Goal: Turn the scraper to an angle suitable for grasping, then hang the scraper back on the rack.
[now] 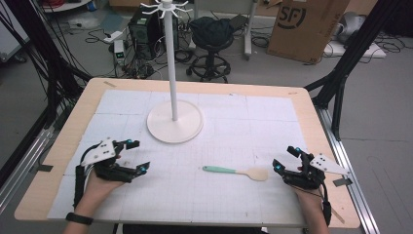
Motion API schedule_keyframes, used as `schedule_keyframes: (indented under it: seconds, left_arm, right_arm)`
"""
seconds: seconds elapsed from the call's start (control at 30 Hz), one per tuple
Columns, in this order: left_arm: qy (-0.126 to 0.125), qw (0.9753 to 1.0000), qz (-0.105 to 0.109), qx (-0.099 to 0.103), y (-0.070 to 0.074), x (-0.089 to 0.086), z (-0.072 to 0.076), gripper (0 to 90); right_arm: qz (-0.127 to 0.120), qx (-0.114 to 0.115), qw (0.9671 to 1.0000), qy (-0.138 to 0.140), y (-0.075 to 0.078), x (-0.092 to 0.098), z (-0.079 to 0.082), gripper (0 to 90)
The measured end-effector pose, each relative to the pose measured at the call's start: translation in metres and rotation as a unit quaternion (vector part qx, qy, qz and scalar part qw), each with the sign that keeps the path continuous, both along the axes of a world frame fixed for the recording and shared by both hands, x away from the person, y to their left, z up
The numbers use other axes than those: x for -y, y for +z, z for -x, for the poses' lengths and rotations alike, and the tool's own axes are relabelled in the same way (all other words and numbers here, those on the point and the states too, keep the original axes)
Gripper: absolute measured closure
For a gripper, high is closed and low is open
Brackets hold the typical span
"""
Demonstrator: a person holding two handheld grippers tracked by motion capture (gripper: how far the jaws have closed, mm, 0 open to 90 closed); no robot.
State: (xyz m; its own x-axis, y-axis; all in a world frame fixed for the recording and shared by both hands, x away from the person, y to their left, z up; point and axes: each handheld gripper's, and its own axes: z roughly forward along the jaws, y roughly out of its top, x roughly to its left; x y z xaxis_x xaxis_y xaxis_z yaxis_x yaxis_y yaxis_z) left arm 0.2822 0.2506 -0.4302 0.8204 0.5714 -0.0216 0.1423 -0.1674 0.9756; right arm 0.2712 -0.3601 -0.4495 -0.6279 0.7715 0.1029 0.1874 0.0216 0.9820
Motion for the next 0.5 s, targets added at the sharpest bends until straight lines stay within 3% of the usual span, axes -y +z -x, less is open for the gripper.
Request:
schedule_keyframes:
  seconds: [0.23, 0.27, 0.5]
  left_arm:
    - [0.063, 0.9977, 0.024, 0.005, -0.019, -0.048, 0.016, 15.7]
    - [0.062, 0.9973, 0.038, 0.008, -0.019, -0.051, 0.017, 15.7]
    - [0.051, 0.9972, 0.055, 0.009, -0.02, -0.061, 0.018, 16.0]
  right_arm:
    - [0.004, 0.005, 1.0, 0.002, 0.0, 0.0, 0.0, 15.5]
    - [0.004, 0.002, 1.0, 0.003, 0.0, 0.0, 0.0, 15.5]
    - [-0.001, 0.0, 1.0, 0.002, 0.0, 0.0, 0.0, 15.5]
